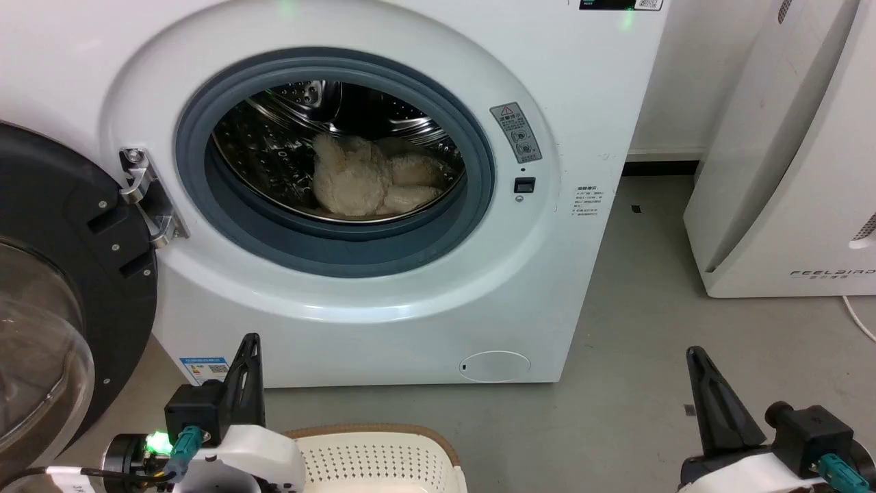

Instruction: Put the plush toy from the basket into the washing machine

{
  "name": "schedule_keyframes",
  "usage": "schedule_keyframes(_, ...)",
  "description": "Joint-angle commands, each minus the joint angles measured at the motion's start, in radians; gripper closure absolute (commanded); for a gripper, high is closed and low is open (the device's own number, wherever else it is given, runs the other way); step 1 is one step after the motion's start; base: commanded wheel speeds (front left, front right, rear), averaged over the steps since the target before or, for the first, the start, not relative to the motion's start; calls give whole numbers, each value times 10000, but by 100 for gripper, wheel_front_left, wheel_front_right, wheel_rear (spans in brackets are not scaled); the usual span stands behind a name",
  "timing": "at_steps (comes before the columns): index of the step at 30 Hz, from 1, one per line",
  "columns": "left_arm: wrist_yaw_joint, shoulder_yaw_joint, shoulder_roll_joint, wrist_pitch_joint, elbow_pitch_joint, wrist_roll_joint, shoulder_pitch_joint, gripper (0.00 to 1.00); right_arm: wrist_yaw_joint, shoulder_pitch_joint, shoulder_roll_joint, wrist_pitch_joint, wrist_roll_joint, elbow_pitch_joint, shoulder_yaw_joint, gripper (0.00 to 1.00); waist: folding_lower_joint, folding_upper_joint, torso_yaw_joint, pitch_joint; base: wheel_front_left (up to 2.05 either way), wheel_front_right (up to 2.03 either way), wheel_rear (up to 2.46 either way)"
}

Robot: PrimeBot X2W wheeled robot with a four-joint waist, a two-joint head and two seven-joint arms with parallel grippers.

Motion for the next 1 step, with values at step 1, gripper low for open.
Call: schedule_keyframes(1,-29,-5,-10,59,-103,65,129,100,-4,-222,-1,67,-141,32,-19,100,-1,0,2,1,0,0,0)
